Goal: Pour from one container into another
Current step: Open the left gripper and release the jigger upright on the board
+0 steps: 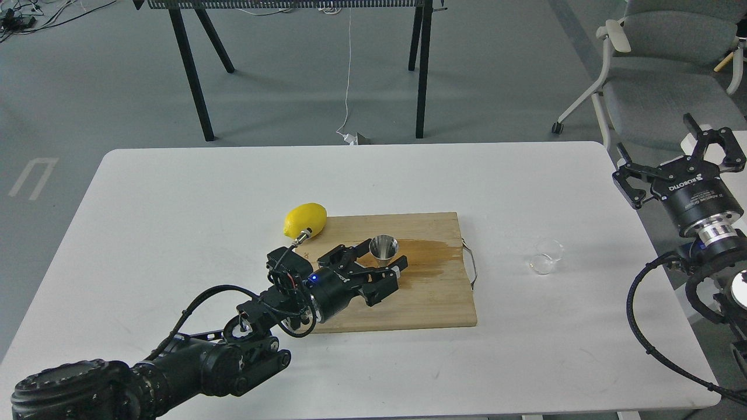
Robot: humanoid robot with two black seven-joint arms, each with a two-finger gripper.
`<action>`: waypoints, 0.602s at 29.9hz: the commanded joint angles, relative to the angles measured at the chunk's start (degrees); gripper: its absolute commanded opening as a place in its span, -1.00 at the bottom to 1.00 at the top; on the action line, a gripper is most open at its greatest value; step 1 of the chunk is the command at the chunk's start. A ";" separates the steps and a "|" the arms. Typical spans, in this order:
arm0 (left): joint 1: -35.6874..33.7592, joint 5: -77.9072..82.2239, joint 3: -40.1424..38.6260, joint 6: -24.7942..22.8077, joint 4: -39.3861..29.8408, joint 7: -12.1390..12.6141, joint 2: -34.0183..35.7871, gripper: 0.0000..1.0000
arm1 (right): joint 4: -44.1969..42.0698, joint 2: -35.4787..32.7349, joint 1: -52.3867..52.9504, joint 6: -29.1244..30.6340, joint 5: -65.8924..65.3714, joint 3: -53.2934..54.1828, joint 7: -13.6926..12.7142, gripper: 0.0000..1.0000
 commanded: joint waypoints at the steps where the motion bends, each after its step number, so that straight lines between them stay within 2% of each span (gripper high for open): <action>1: 0.12 0.00 0.00 0.00 0.00 0.00 0.00 0.89 | 0.00 0.03 -0.01 0.00 0.00 0.00 0.00 0.99; 18: 2.49 -0.08 -0.26 0.00 -4.65 0.00 1.58 0.89 | 0.00 0.12 -0.10 0.00 0.00 0.09 0.08 0.99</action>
